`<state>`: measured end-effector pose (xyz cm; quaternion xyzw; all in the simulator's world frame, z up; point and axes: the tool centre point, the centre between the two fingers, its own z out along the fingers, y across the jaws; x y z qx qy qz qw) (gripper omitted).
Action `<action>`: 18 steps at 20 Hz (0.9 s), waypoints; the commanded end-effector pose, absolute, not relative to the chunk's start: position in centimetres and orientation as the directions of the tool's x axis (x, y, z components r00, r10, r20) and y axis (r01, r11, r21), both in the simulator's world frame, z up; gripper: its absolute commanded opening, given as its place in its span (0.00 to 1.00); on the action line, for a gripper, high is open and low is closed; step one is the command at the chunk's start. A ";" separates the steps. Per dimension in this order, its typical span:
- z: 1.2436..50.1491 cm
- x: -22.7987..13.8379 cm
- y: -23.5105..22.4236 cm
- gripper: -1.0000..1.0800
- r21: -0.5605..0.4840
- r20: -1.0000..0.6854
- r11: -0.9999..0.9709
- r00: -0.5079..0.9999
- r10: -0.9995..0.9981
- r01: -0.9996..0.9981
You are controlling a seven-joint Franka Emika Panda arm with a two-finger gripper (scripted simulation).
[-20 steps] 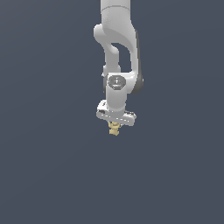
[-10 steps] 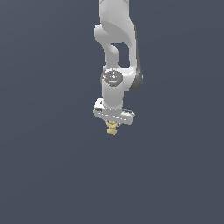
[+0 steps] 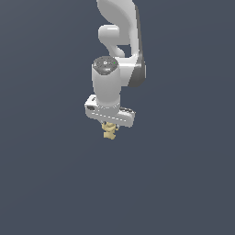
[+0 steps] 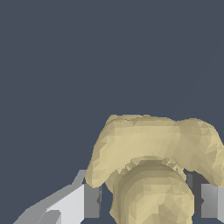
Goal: Pick up the object and move it to a goal position.
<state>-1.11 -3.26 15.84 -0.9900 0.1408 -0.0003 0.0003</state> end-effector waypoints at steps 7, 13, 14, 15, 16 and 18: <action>23.6 1.9 -7.4 0.00 -0.001 0.000 -0.960 0.960 -0.279 -0.279; 27.7 3.6 -9.6 0.00 -0.001 0.000 -0.960 0.960 -0.279 -0.279; 28.2 3.8 -9.8 0.00 0.000 0.000 -0.960 0.960 -0.279 -0.279; 28.6 4.0 -10.0 0.00 0.000 0.000 -0.960 0.960 -0.279 -0.279; 29.0 4.2 -10.3 0.00 0.000 0.000 -0.960 0.960 -0.279 -0.279; 29.7 4.6 -10.6 0.00 0.000 0.000 -0.960 0.960 -0.279 -0.279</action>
